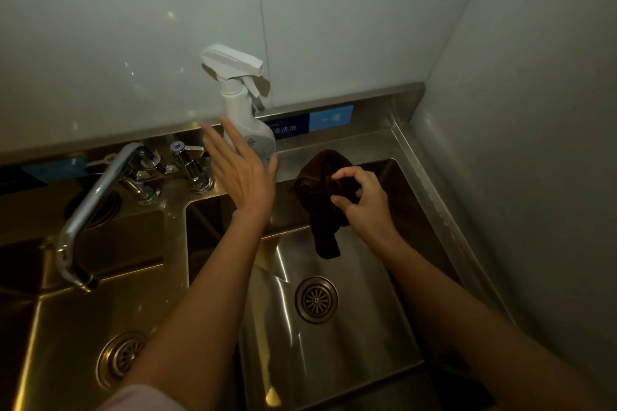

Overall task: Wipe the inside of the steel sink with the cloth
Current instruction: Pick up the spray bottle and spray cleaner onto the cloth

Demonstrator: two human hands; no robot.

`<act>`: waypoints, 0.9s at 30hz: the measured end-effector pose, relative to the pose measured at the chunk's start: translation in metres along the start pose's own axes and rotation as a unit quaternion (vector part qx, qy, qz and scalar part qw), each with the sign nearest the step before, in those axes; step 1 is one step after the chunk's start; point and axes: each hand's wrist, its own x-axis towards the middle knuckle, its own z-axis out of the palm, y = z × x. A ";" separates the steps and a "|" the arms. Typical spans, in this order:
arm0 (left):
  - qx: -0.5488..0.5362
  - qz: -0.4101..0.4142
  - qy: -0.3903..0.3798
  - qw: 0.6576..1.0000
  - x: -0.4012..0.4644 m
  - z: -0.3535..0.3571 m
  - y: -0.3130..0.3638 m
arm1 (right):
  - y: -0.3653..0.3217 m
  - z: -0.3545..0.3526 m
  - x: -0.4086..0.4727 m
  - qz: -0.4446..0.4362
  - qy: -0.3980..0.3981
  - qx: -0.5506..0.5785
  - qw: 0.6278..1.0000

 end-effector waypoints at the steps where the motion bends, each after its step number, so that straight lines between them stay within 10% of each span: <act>1: -0.002 0.001 0.020 1.000 0.004 0.003 0.002 | 0.001 0.000 0.002 0.002 -0.003 0.001 1.000; 27: -0.080 -0.093 0.222 0.967 0.038 0.032 0.037 | 0.026 -0.037 -0.021 0.025 0.059 0.000 0.998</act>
